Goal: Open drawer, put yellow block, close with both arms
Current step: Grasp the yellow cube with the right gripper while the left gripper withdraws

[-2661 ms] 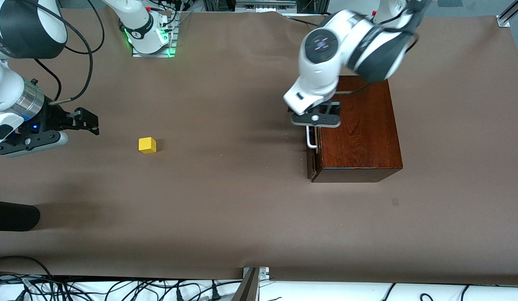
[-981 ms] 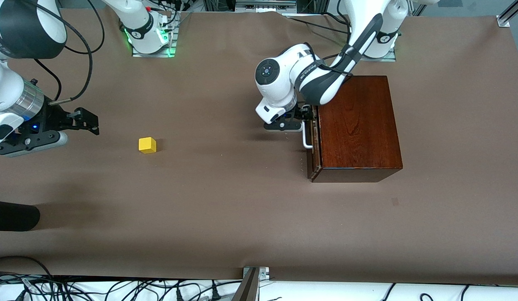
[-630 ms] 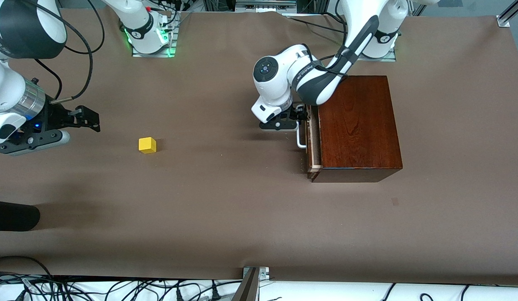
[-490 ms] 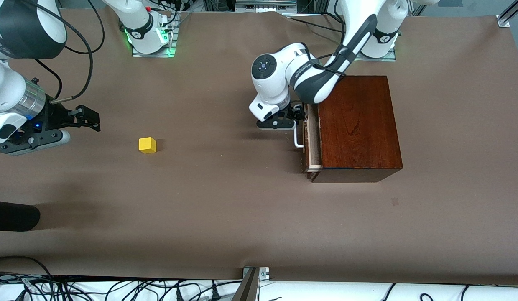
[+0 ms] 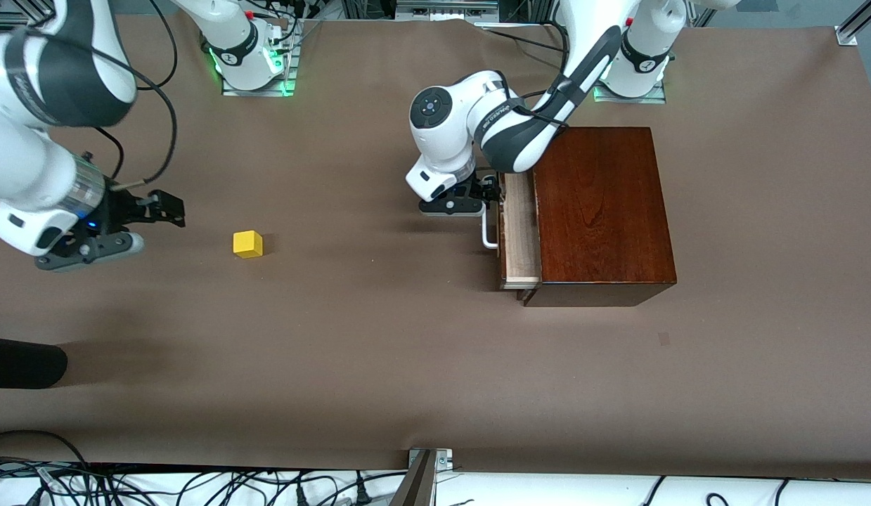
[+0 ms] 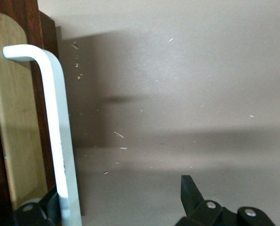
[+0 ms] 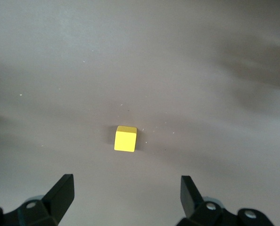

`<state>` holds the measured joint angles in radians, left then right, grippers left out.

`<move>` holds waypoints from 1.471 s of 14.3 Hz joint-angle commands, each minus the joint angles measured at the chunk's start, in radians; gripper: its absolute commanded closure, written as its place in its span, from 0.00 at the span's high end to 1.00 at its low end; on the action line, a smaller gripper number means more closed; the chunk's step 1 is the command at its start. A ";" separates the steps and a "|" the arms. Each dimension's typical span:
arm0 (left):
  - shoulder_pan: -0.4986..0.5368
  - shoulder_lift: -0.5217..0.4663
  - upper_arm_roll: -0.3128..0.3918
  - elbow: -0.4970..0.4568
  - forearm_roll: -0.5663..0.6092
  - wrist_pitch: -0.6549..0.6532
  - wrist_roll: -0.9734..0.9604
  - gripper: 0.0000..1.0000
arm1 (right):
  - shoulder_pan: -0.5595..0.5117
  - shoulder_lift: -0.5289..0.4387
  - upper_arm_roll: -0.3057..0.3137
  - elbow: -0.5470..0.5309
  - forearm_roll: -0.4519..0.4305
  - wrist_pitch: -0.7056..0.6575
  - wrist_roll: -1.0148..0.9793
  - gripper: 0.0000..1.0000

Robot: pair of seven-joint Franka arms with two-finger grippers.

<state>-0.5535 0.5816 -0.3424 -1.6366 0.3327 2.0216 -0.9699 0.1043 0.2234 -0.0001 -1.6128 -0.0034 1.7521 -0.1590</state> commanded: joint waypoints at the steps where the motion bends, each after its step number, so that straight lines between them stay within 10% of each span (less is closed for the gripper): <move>1: -0.052 0.070 -0.006 0.107 -0.014 -0.044 -0.016 1.00 | -0.005 -0.021 0.008 -0.132 0.010 0.101 0.035 1.00; 4: -0.098 0.142 0.005 0.257 -0.004 -0.193 -0.016 1.00 | 0.000 -0.022 0.014 -0.267 0.010 0.213 0.105 1.00; 11: -0.089 0.109 0.005 0.271 -0.003 -0.259 -0.001 1.00 | 0.003 0.008 0.017 -0.574 0.013 0.637 0.131 1.00; 21: 0.208 -0.242 0.011 0.241 -0.207 -0.417 0.365 1.00 | 0.003 0.145 0.041 -0.639 0.019 0.859 0.185 1.00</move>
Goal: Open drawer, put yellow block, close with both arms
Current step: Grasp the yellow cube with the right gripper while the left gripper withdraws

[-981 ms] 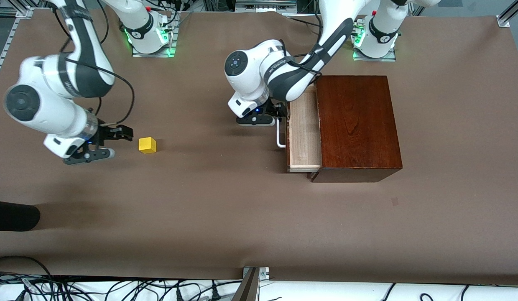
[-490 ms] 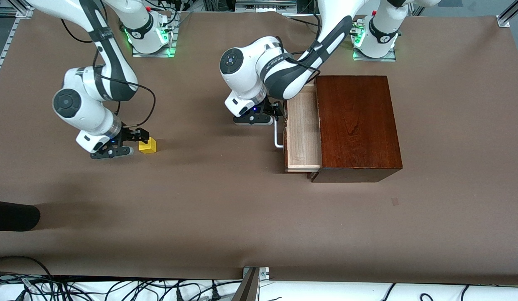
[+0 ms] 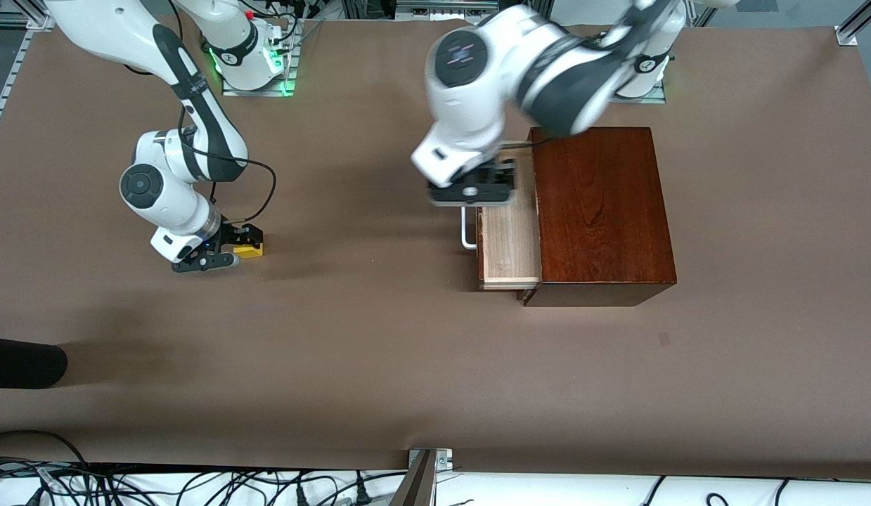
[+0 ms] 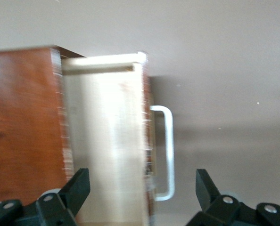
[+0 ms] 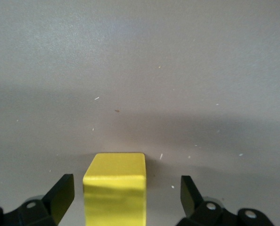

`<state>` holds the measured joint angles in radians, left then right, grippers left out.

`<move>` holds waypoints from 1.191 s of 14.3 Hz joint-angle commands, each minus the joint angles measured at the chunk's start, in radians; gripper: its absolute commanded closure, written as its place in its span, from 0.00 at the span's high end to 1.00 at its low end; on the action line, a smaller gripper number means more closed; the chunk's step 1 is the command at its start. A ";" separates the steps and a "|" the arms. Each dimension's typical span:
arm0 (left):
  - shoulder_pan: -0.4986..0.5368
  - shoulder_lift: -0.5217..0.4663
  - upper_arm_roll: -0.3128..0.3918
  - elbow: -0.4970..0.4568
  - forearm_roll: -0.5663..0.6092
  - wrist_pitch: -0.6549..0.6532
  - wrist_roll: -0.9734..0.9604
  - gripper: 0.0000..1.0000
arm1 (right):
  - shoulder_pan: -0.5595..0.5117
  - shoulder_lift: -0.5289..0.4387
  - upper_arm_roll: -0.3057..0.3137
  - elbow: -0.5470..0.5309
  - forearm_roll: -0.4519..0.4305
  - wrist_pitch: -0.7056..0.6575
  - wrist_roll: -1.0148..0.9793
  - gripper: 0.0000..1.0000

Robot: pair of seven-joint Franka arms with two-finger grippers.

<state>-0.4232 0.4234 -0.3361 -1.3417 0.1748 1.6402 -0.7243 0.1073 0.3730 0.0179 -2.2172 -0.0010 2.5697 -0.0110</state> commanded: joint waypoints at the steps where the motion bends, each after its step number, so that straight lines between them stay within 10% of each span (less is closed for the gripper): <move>1: 0.122 -0.125 0.012 -0.086 -0.064 -0.051 0.196 1.00 | 0.000 -0.005 0.025 -0.044 0.016 0.049 0.040 1.00; 8: 0.274 -0.284 0.187 -0.221 -0.101 -0.074 0.578 1.00 | 0.000 -0.016 0.027 -0.061 0.012 0.040 -0.004 0.00; 17: 0.354 -0.394 0.336 -0.369 -0.163 0.020 0.776 1.00 | 0.000 -0.102 0.204 0.278 0.003 -0.368 -0.112 0.00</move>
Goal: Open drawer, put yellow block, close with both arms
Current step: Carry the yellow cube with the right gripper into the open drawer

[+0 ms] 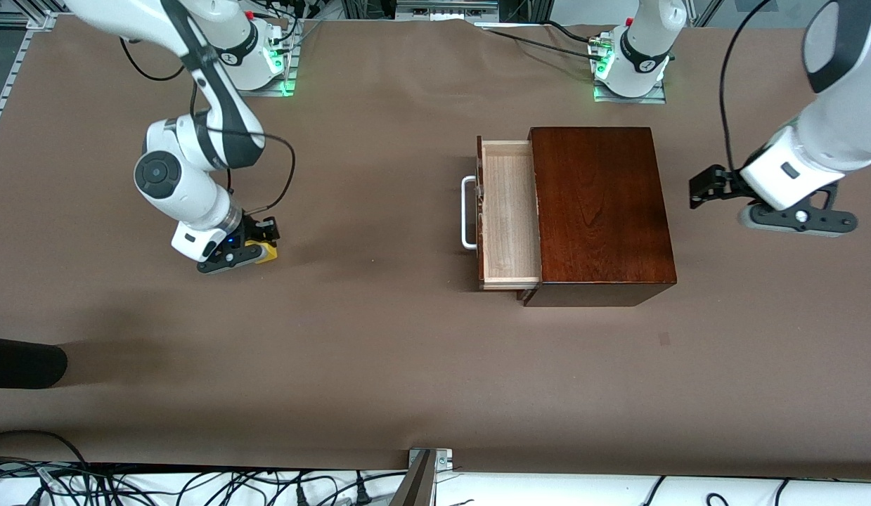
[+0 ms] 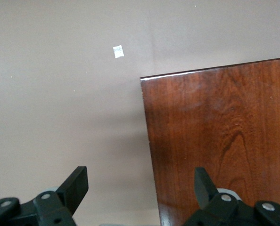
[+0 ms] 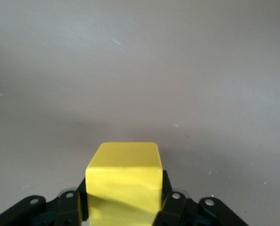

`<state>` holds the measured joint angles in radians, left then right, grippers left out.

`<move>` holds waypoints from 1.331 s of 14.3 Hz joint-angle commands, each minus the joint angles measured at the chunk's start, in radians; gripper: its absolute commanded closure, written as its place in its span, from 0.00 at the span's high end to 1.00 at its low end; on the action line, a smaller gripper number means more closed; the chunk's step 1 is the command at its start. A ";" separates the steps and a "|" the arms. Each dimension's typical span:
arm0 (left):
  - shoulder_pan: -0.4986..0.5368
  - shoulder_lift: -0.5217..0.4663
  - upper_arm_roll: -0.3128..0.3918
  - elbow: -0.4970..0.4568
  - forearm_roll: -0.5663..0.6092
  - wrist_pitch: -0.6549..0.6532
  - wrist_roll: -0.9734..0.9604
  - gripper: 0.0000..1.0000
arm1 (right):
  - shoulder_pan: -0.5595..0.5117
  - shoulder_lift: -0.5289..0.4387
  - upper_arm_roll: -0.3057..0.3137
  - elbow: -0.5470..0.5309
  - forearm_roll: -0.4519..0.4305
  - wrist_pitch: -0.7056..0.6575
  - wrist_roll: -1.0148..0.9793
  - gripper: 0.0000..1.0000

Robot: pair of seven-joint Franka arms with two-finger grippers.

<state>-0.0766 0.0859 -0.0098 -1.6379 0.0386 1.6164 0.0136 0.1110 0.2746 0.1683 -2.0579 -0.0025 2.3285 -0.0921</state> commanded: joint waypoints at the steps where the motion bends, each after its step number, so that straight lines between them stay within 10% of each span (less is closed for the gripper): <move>1: 0.008 -0.060 0.016 -0.077 -0.016 0.060 0.037 1.00 | -0.002 0.006 0.089 0.186 0.004 -0.206 -0.029 0.00; 8: 0.009 -0.083 0.044 -0.120 -0.016 0.094 0.039 1.00 | 0.234 0.017 0.181 0.361 -0.010 -0.294 -0.020 0.00; 19: 0.009 -0.086 0.045 -0.115 0.017 0.117 0.029 1.00 | 0.694 0.386 0.180 0.838 -0.407 -0.376 -0.133 0.00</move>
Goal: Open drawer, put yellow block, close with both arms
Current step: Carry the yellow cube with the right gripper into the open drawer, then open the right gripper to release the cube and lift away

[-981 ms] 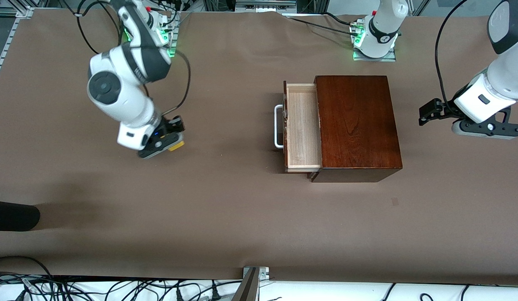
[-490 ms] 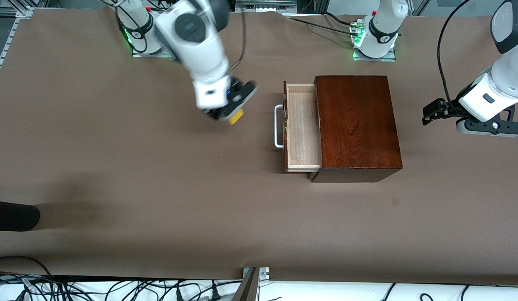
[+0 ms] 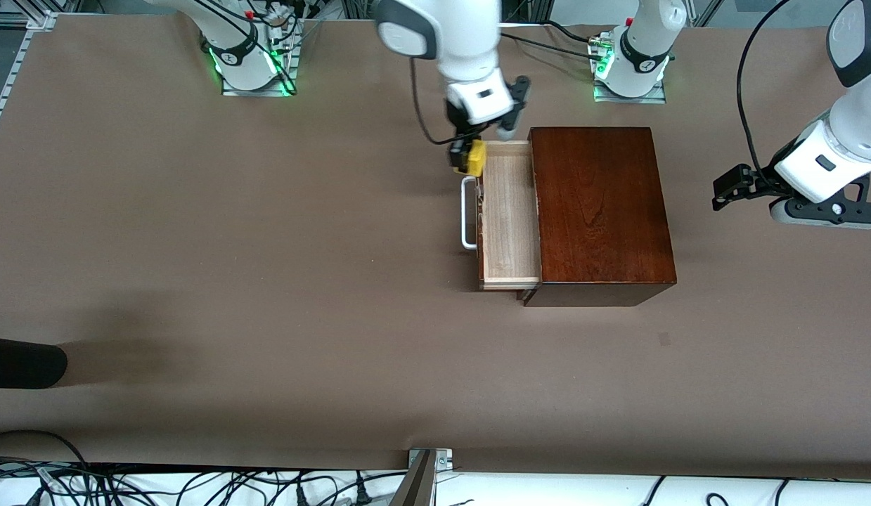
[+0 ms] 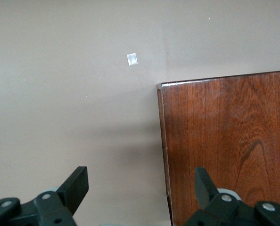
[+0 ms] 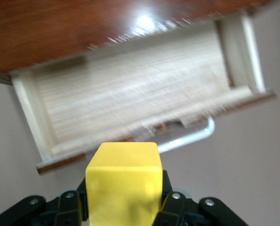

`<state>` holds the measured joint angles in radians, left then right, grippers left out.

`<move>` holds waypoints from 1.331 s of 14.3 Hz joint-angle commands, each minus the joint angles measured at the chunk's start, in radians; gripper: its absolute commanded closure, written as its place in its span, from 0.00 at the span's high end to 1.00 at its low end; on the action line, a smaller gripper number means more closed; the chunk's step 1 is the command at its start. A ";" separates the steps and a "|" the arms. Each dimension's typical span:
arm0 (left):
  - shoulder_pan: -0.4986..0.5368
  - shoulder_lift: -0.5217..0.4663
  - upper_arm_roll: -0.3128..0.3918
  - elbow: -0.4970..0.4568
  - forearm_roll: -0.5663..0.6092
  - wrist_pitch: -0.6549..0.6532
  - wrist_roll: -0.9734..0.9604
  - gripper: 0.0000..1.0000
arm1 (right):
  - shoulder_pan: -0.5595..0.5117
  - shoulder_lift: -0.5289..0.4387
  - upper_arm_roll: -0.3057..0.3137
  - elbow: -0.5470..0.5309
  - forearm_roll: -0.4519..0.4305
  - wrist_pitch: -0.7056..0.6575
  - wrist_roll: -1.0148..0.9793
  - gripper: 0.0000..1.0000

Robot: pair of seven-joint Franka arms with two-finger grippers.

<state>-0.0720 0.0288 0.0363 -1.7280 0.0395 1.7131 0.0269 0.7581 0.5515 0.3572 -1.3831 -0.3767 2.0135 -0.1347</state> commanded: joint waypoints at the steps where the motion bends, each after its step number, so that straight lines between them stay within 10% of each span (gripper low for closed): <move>1: 0.005 -0.027 -0.001 -0.025 0.016 0.022 0.016 1.00 | 0.055 0.132 -0.009 0.191 -0.043 -0.064 -0.132 0.00; 19: -0.006 -0.001 -0.001 -0.013 0.065 0.091 0.019 1.00 | 0.073 0.255 -0.009 0.256 -0.047 -0.055 -0.341 0.00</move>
<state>-0.0725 0.0300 0.0356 -1.7336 0.0817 1.7889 0.0272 0.8277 0.7894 0.3422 -1.1631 -0.4106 1.9734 -0.4570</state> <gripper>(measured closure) 0.000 0.445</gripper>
